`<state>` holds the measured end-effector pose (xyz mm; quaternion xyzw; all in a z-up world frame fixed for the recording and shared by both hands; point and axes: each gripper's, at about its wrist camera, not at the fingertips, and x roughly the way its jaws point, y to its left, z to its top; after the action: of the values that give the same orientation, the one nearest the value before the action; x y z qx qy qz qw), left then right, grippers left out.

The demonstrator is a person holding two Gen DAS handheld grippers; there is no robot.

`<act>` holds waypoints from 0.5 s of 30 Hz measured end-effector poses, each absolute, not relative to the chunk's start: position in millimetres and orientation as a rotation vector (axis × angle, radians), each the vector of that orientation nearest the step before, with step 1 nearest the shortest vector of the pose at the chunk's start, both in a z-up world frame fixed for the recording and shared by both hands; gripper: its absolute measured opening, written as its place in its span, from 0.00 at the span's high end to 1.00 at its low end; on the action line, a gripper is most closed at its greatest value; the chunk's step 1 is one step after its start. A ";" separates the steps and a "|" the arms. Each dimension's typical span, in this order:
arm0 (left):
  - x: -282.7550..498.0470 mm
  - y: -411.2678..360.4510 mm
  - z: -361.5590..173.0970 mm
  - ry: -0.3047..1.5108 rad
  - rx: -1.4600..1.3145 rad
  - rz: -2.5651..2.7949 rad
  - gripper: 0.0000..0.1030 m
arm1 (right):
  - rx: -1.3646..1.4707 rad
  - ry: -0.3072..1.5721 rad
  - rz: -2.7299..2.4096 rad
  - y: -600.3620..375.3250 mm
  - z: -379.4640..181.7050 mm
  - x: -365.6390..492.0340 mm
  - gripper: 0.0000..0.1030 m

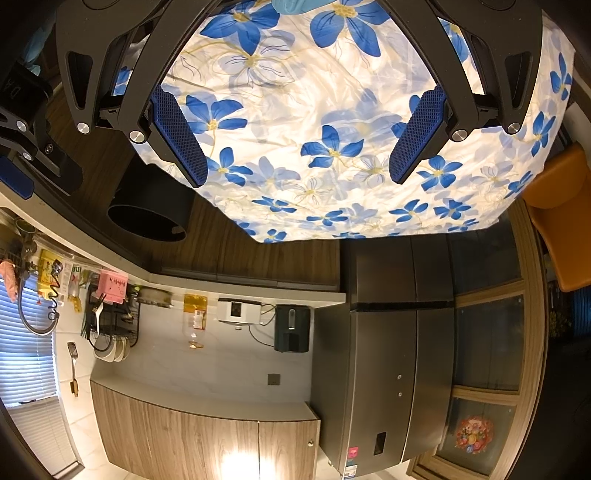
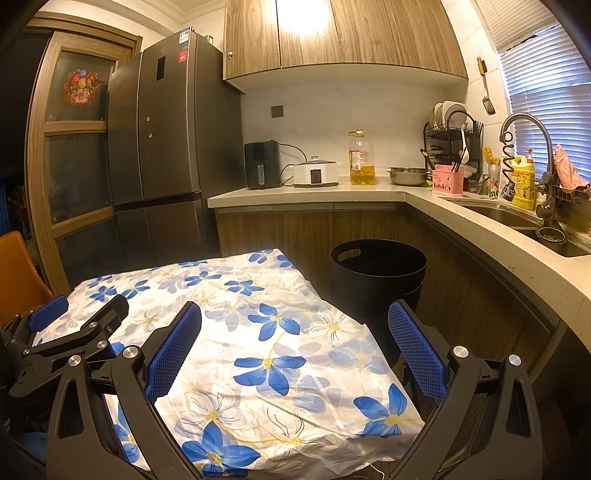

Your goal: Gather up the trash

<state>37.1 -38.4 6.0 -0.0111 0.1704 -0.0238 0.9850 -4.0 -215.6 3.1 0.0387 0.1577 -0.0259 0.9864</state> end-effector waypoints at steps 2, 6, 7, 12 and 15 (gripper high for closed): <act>37.0 -38.7 6.4 0.341 -0.022 -0.048 0.06 | 0.079 0.315 -0.053 -216.6 5.8 -3.9 0.06; 36.6 -38.8 5.9 0.342 -0.021 -0.049 0.06 | 0.081 0.312 -0.055 -217.2 8.3 -4.2 0.06; 36.1 -38.7 5.5 0.341 -0.022 -0.048 0.06 | 0.081 0.311 -0.056 -216.9 8.9 -4.2 0.06; 36.9 -39.5 7.3 0.339 -0.022 -0.049 0.06 | 0.083 0.306 -0.059 -215.6 9.3 -3.4 0.06; 37.4 -40.1 7.7 0.340 -0.022 -0.049 0.06 | 0.083 0.306 -0.059 -215.3 8.8 -3.9 0.06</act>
<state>37.4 -40.1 7.7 -0.0107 0.1690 -0.0245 0.9853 -3.9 -215.3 8.8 0.0413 0.1524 -0.0292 0.9870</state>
